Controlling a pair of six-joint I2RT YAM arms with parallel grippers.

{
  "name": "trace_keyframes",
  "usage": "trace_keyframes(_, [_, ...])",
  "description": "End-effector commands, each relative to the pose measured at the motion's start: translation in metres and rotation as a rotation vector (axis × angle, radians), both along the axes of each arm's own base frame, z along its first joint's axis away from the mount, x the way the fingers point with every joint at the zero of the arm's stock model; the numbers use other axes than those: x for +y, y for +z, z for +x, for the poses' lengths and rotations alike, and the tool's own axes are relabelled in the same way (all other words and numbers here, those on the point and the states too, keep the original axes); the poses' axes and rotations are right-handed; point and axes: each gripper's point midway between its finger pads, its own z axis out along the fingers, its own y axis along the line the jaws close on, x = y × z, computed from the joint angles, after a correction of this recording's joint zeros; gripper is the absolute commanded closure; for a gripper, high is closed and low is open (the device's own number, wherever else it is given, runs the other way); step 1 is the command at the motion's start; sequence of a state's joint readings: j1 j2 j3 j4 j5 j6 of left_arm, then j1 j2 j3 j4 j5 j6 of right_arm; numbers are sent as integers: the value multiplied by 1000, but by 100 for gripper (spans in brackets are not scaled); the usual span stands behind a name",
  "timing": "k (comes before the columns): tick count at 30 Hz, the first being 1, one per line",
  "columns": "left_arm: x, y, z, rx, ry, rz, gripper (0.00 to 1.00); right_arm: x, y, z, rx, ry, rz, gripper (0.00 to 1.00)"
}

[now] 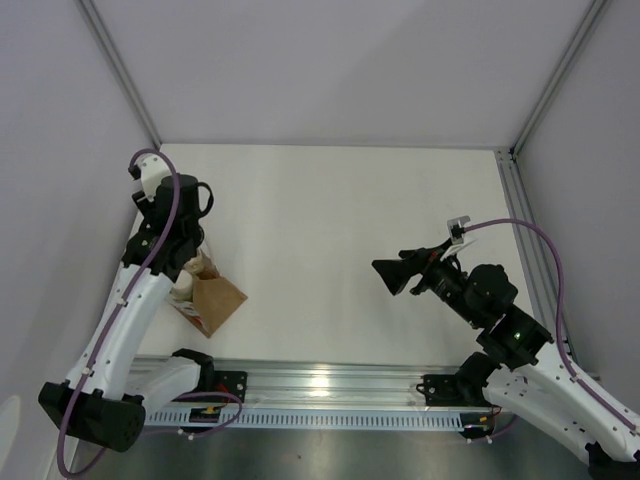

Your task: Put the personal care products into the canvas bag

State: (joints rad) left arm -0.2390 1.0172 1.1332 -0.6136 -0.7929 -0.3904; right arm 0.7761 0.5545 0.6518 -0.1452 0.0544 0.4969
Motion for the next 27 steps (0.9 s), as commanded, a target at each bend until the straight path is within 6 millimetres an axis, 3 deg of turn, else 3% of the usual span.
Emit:
trace_keyframes(1, [7,24,11,-110,43,4,100,1,12,-4,-27,18,28,4])
trace_keyframes(14, [-9,-30,-4,-33,20,-98,99,2,14,-6,-31,27,34,4])
trace_keyframes(18, [-14,-38,-9,-28,16,-111,100,0,13,-5,-32,15,27,4])
trace_keyframes(23, [-16,-29,-17,-50,2,-116,99,0,15,-5,-34,16,32,4])
trace_keyframes(27, [-35,0,-20,-118,-121,-123,99,2,16,-8,-36,36,36,4])
